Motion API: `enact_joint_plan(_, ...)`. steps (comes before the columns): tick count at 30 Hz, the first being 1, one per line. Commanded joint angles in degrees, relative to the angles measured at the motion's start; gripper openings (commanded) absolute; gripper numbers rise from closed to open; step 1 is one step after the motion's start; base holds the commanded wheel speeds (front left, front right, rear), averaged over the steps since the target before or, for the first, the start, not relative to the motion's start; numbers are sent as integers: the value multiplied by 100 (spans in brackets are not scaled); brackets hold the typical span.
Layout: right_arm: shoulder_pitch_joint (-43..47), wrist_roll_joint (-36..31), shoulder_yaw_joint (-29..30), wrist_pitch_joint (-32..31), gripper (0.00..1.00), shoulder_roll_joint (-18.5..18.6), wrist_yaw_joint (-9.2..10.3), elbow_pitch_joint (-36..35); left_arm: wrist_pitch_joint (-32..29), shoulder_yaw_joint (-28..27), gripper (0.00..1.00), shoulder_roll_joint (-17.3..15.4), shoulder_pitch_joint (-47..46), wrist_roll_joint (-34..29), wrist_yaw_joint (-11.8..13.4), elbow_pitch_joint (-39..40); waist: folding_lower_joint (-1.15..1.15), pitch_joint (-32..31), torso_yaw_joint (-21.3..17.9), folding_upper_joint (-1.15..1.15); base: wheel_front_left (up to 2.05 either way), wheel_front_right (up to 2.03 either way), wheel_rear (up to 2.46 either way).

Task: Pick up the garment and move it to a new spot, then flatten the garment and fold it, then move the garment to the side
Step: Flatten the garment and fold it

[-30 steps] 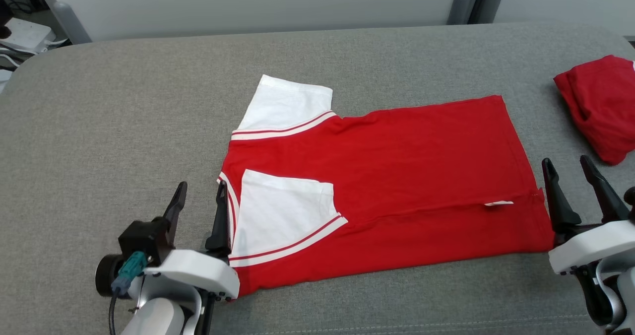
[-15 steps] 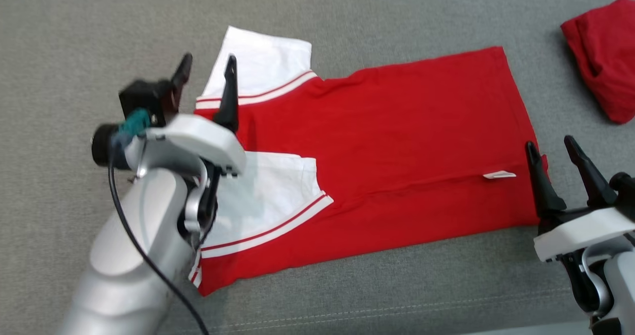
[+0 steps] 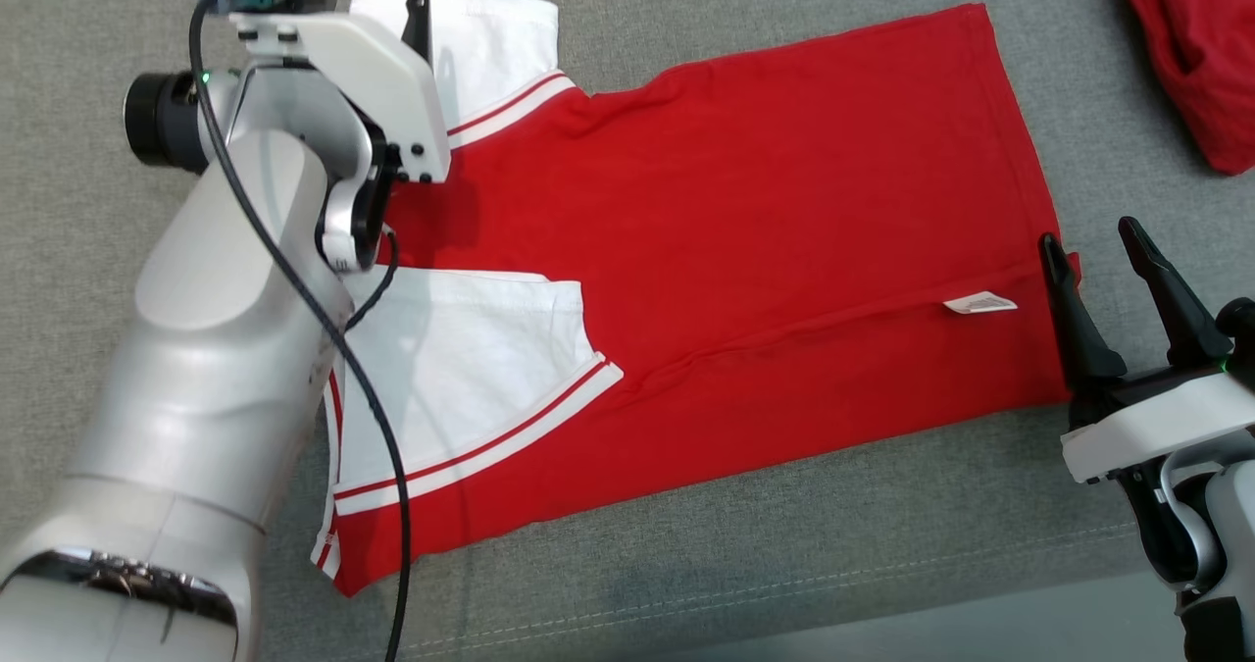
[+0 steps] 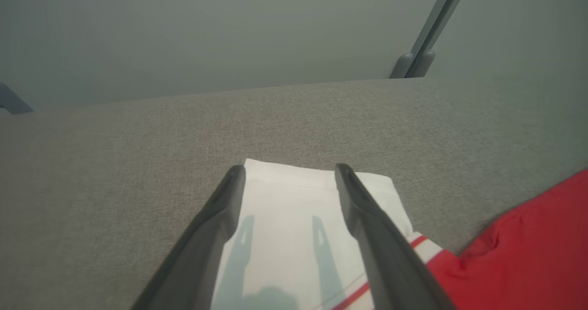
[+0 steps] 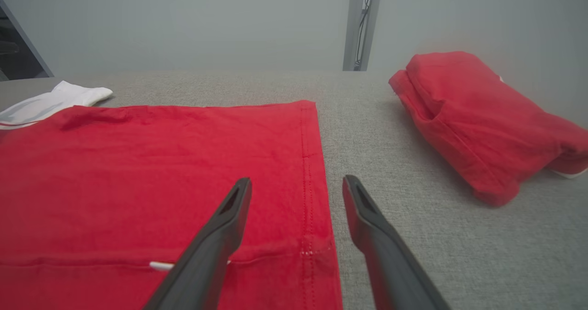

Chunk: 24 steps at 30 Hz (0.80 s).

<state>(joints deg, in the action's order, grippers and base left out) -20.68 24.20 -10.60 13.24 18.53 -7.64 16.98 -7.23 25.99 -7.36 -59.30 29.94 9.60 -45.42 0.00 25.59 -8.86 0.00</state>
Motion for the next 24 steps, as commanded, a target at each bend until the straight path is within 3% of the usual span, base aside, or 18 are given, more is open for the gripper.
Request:
enact_joint_plan(1,-11,22,-101,-33,100,138,15,-180,-12,-111,100,-147,-306,-9,-55,0,0,60,-20,0,0,0,0)
enact_joint_plan(14,78,-3,-25,-210,100,233,15,-616,-34,11,100,-94,-1571,-75,-324,-1753,0,502,-288,0,0,0,0)
enact_joint_plan(24,135,-84,19,-300,100,172,15,-772,114,47,100,-210,-1848,-54,-426,-2442,0,636,-430,0,0,0,0)
